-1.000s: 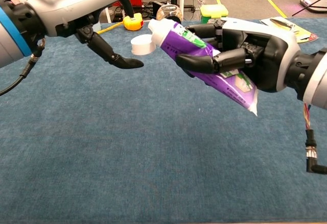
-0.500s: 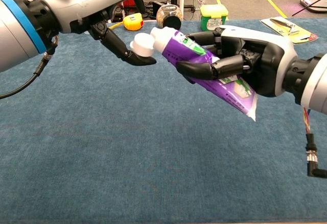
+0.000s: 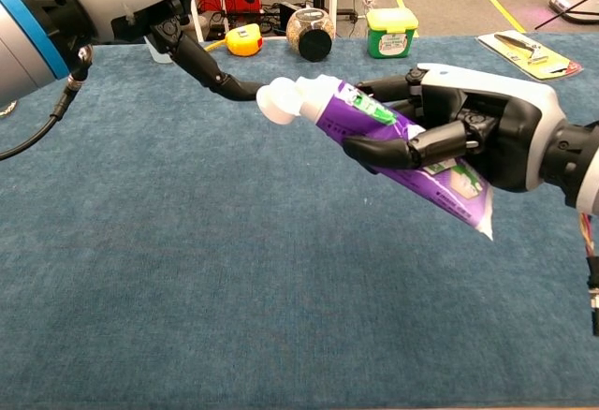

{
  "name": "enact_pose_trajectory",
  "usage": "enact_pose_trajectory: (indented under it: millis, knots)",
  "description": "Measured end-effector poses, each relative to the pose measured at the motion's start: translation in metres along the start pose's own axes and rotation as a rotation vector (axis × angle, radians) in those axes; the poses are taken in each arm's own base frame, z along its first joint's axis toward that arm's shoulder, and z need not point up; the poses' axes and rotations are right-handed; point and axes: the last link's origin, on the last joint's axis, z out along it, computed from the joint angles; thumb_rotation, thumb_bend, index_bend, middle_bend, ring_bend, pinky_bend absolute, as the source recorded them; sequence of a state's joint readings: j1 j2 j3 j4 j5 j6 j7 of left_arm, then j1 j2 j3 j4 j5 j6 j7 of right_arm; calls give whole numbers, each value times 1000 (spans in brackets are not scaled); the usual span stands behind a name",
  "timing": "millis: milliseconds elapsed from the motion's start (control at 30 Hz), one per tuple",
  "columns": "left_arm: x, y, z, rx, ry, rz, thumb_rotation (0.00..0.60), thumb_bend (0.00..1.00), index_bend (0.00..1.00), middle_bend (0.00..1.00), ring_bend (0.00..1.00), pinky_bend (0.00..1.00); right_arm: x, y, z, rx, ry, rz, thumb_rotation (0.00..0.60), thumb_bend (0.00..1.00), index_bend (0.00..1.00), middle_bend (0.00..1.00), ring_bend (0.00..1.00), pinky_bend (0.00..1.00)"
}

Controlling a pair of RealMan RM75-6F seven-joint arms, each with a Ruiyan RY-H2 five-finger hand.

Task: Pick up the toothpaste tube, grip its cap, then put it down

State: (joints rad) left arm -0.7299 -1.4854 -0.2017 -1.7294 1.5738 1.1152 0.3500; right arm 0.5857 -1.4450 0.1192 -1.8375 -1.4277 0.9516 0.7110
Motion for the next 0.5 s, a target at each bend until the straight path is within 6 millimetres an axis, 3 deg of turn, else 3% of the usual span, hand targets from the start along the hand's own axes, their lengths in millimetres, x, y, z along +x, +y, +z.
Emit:
enact_pose_trajectory:
  millis: [500]
  knots:
    - [-1,6,1,-23,4,-23,536,153,0,12,0,272,-4,-3,-3,23,-53,-19,600,542,866,961,1000,1000]
